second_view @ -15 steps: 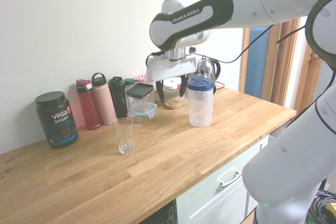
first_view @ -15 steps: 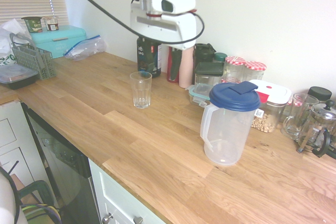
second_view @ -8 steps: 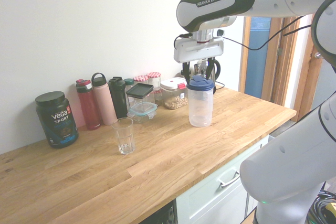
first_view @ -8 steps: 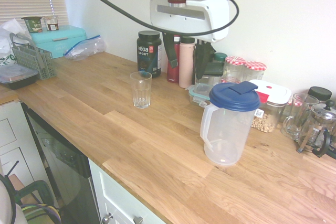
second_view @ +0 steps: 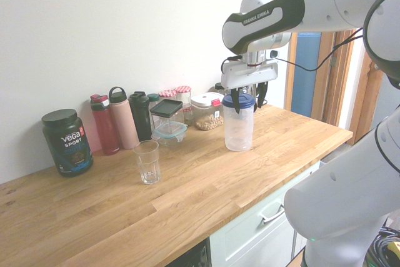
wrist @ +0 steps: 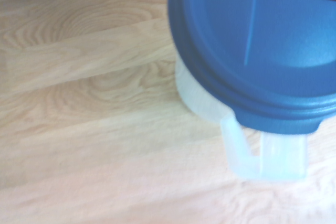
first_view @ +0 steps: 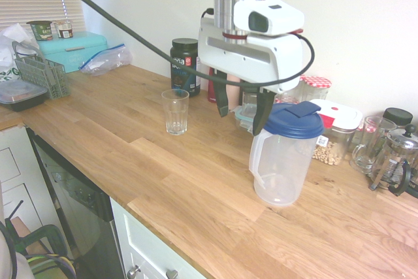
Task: Pour me some water
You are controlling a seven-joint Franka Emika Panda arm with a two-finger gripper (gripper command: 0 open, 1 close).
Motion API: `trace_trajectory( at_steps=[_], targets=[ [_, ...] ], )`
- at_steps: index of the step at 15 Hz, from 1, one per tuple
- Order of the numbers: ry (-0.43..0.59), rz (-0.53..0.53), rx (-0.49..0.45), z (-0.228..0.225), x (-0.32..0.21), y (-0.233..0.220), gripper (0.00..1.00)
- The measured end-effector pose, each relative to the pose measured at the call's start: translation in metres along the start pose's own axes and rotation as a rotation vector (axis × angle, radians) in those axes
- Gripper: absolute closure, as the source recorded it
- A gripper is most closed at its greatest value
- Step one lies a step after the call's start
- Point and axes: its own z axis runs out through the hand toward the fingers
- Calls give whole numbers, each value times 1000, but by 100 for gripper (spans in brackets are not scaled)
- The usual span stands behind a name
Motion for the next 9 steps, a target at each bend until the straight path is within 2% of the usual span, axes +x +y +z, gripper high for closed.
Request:
trace_trajectory(
  at_steps=[3,4,9],
  targets=[
    [10,-54,83,24,13,11,0],
    [10,-73,100,31,15,13,100],
    [125,-95,181,65,19,14,100]
  ],
)
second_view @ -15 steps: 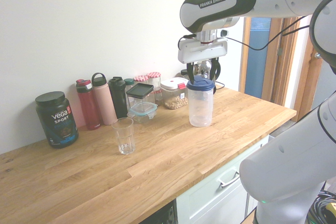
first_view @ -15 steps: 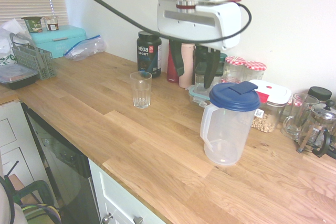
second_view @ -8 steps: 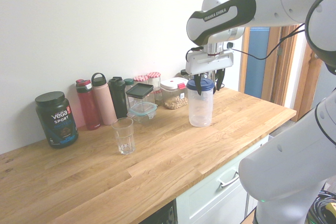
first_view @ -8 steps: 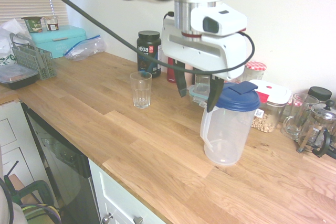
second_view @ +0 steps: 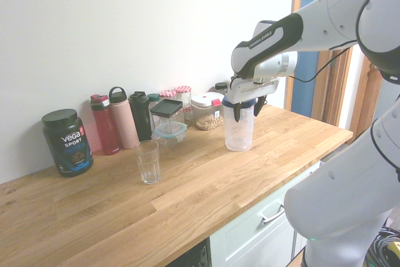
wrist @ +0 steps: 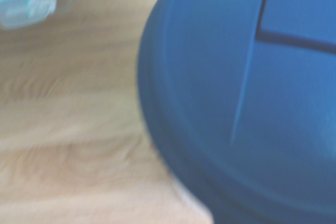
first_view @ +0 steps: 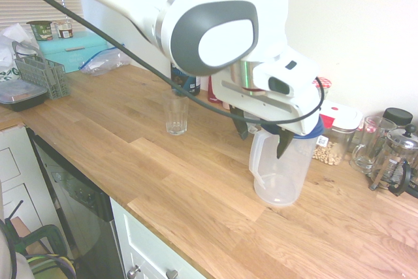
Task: Pour me some water
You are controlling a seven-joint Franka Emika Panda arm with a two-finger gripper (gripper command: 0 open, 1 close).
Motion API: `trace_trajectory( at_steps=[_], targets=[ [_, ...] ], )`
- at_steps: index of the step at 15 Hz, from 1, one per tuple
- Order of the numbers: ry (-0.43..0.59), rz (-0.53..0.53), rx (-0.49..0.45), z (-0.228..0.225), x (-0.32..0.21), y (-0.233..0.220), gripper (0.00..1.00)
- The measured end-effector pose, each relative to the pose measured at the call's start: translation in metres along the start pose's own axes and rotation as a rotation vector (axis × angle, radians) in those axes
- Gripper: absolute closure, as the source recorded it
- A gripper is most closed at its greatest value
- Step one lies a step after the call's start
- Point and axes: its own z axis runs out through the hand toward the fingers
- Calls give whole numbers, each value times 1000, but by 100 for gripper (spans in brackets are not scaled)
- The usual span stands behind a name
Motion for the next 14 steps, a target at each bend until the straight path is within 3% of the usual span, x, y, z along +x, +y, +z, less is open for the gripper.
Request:
trace_trajectory(
  at_steps=[14],
  targets=[
    [2,-9,-5,7,4,1,100]
  ],
)
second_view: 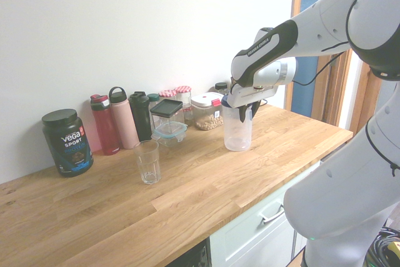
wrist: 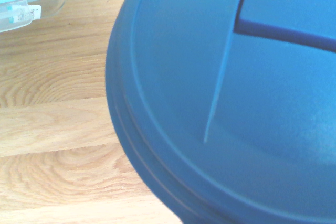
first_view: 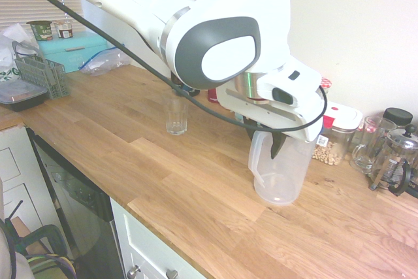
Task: Pour me some water
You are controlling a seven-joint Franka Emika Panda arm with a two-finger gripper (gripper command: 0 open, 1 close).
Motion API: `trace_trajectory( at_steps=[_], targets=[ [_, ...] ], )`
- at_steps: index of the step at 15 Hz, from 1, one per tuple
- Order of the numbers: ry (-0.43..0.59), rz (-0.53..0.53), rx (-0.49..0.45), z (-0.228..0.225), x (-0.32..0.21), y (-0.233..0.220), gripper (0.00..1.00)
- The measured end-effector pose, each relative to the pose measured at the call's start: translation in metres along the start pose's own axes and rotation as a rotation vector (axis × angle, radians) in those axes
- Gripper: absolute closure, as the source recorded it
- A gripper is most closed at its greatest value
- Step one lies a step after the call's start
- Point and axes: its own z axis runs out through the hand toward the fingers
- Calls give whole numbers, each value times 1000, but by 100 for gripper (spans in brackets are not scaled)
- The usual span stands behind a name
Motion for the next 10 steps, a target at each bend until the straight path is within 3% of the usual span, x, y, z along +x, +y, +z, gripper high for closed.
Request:
trace_trajectory(
  at_steps=[7,10],
  targets=[
    [-55,2,-23,-5,3,-5,100],
    [-69,-11,3,-30,19,-20,100]
  ],
)
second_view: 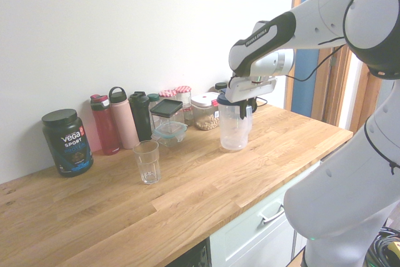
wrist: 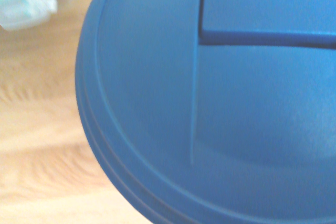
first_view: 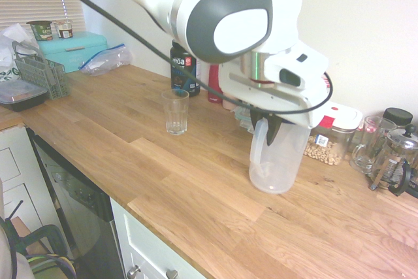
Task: Pour me some water
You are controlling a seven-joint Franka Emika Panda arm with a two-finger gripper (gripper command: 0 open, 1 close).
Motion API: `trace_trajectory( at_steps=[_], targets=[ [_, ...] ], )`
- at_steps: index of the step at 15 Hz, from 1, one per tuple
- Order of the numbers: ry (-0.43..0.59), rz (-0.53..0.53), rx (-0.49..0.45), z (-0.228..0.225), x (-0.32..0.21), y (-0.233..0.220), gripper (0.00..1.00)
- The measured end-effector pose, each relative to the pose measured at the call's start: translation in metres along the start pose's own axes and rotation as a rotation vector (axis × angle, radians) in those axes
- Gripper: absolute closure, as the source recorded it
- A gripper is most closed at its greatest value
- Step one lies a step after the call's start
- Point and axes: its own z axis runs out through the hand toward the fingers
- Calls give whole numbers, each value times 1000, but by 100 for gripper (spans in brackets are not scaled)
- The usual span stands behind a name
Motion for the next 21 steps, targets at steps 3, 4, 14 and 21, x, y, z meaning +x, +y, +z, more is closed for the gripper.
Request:
trace_trajectory(
  at_steps=[3,4,14,21],
  targets=[
    [-59,-138,1,-53,16,-25,100],
    [-84,-197,-4,-71,20,-32,100],
    [-356,-742,-125,-72,-41,-135,100],
    [-354,-1119,-348,-54,-87,-188,100]
  ],
)
